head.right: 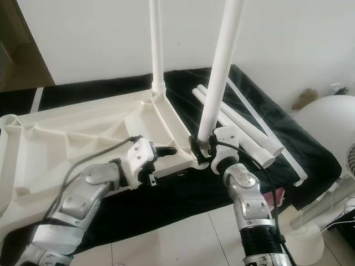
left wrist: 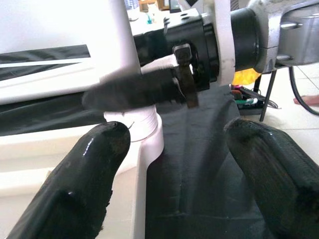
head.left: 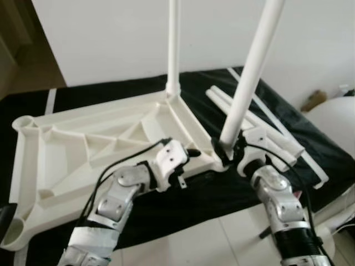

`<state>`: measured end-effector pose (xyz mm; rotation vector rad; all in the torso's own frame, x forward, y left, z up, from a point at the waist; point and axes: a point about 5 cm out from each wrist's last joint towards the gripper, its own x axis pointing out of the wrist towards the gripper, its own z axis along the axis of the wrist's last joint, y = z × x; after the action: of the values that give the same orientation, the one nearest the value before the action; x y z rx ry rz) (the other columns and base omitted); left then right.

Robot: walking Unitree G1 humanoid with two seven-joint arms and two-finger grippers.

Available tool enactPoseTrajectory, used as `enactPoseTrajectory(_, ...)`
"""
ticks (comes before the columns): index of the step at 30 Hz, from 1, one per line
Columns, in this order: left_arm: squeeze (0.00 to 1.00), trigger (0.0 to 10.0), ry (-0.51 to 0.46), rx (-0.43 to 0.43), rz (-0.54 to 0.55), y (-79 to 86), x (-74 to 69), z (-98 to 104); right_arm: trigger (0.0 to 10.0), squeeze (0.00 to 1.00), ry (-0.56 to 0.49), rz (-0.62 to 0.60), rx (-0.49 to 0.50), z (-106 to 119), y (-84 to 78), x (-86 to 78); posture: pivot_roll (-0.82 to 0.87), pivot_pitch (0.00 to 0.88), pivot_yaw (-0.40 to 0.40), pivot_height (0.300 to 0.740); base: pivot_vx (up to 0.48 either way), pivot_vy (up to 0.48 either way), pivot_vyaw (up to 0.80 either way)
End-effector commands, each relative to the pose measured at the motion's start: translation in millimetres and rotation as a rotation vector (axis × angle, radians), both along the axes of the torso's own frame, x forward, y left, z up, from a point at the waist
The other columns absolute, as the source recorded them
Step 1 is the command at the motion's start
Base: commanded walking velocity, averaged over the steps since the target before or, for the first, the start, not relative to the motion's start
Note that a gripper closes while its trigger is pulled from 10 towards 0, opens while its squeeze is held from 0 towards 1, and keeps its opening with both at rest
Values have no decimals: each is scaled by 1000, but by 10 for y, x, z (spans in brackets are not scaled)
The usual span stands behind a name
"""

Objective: Building children table

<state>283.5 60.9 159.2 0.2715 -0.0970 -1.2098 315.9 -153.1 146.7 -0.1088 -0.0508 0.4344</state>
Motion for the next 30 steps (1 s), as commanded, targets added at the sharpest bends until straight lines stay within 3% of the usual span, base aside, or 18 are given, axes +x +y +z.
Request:
enactPoseTrajectory(1,0,10000,13,-4,24,-12,30,-7,10000,0,-8,82,-48,9,25,51,-82,6,13,740,0,0,0)
enactPoseTrajectory(8,0,10000,12,-9,22,-22,27,4,10000,0,26,120,-91,-27,22,144,-72,10,6,740,0,0,0)
enactPoseTrajectory(9,0,10000,12,-9,25,-18,25,4,3961,0,33,130,-92,-40,24,149,-70,11,6,740,0,0,0)
enactPoseTrajectory(10,0,10000,12,-9,27,-13,23,3,392,0,37,140,-92,-53,23,148,-68,12,4,740,0,0,0)
enactPoseTrajectory(11,0,10000,12,-9,29,-9,22,3,0,0,44,143,-93,-64,18,148,-67,12,3,740,0,0,0)
enactPoseTrajectory(22,0,10000,13,-13,30,-14,29,7,0,0,54,164,-100,-126,-46,143,-74,13,5,740,0,0,0)
enactPoseTrajectory(23,0,10000,14,-14,28,-20,26,7,10000,0,57,153,-87,-126,-43,134,-77,13,7,740,0,0,0)
enactPoseTrajectory(30,0,10000,19,-15,26,-23,11,-2,10000,0,78,62,-54,-173,-14,87,-76,17,5,740,0,0,0)
